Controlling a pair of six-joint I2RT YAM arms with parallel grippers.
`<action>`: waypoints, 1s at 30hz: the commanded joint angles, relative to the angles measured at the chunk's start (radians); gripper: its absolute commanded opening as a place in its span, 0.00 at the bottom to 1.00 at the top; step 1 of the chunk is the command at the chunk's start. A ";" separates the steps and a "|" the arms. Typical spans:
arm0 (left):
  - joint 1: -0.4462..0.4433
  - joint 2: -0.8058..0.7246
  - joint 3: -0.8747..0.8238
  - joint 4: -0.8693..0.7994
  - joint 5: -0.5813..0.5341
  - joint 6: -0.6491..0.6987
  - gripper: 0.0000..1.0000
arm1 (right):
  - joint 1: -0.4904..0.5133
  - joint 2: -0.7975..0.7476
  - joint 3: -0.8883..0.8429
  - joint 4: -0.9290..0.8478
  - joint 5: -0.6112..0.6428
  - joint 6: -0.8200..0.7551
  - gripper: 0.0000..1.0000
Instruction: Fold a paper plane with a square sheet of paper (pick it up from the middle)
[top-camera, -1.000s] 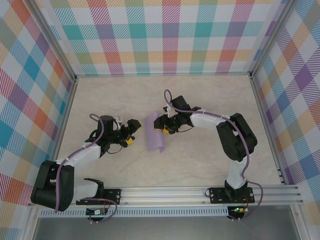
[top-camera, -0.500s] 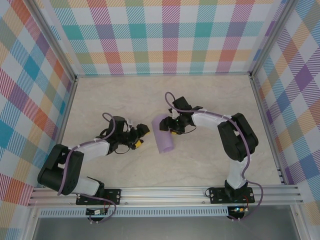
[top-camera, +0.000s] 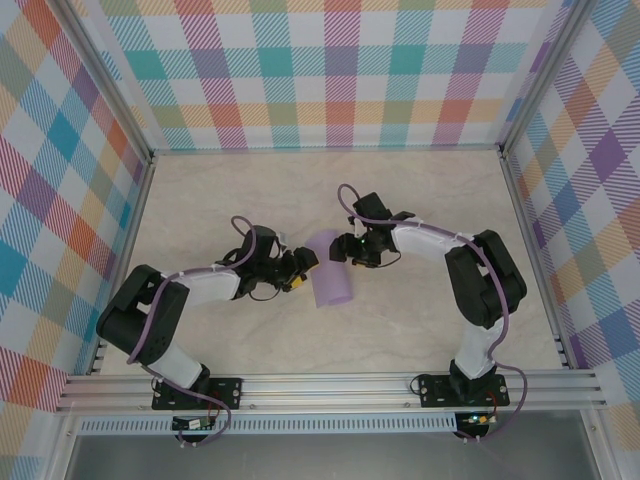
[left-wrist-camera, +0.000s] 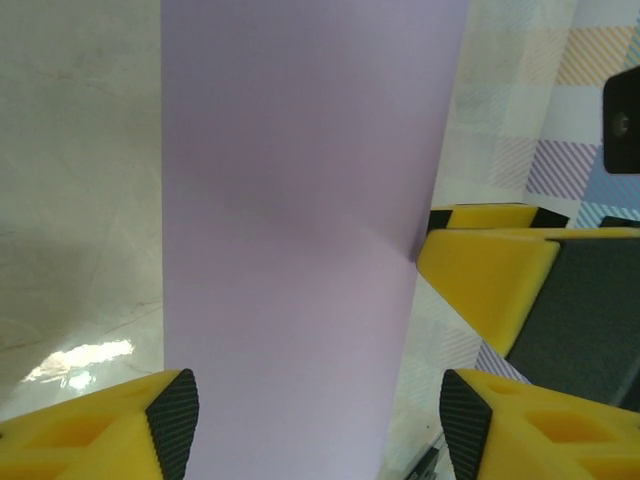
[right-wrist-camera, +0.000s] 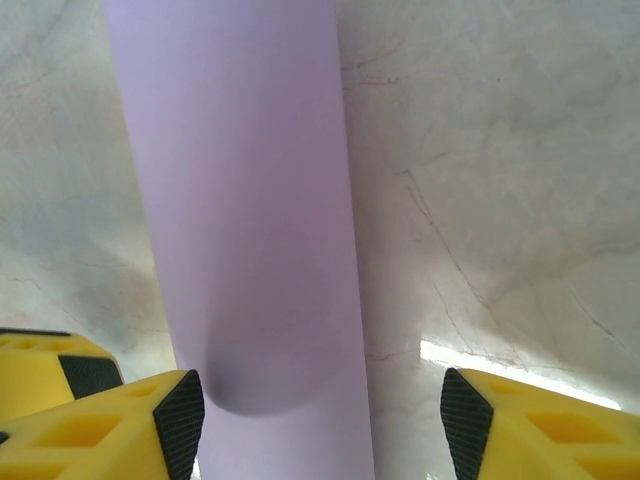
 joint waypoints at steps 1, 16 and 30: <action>-0.017 0.027 0.034 -0.007 -0.036 0.013 0.62 | -0.004 -0.039 0.003 -0.048 -0.010 -0.062 0.68; -0.025 -0.014 0.037 -0.159 -0.183 0.050 0.49 | 0.133 -0.009 0.118 -0.213 0.226 -0.082 0.82; -0.025 -0.059 0.044 -0.207 -0.222 0.078 0.49 | 0.119 0.112 0.183 -0.233 0.193 -0.121 0.70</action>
